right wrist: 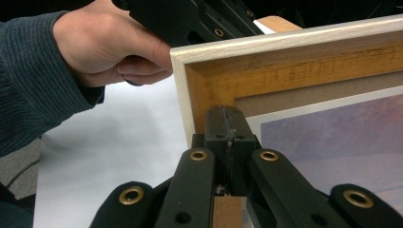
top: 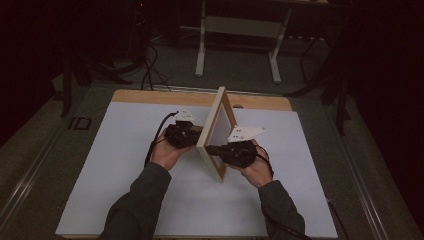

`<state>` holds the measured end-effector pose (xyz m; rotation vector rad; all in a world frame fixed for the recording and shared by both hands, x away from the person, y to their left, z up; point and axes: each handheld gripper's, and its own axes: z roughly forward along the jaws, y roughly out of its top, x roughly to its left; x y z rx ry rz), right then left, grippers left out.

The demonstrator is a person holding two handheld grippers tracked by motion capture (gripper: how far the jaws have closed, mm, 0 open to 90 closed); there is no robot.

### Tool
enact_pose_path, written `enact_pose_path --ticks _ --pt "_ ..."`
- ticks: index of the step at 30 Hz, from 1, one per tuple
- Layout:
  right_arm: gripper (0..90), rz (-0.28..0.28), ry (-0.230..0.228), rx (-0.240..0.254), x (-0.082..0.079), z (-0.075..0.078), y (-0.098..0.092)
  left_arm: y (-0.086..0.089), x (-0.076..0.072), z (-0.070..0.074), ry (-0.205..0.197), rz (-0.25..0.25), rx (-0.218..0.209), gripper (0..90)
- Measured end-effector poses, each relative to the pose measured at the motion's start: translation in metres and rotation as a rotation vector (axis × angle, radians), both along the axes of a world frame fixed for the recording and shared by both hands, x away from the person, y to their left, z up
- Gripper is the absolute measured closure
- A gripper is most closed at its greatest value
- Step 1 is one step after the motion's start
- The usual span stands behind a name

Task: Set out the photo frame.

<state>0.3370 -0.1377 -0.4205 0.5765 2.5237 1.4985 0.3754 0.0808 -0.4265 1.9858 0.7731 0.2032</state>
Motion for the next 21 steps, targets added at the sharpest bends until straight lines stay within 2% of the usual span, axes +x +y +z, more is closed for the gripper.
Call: enact_pose_path --ticks 4,9,12,13,21 --pt "89.8 -0.004 -0.011 -0.009 0.0 0.0 0.001 0.002 0.0 0.0 0.007 -0.012 0.003 90.0" --pt "87.6 -0.033 -0.008 -0.025 0.001 -0.004 -0.002 0.005 -0.005 0.004 -0.002 0.038 -0.003 90.0" --pt "86.8 -0.045 -0.002 -0.025 0.002 -0.005 -0.006 0.009 -0.005 0.006 -0.004 0.062 -0.01 85.8" --pt "86.1 -0.056 0.0 -0.023 0.002 -0.005 -0.01 0.013 -0.006 0.008 -0.008 0.091 -0.03 84.2" --pt "80.7 -0.091 0.006 -0.034 0.004 -0.008 -0.023 0.022 -0.008 0.018 -0.009 0.17 -0.091 74.0"
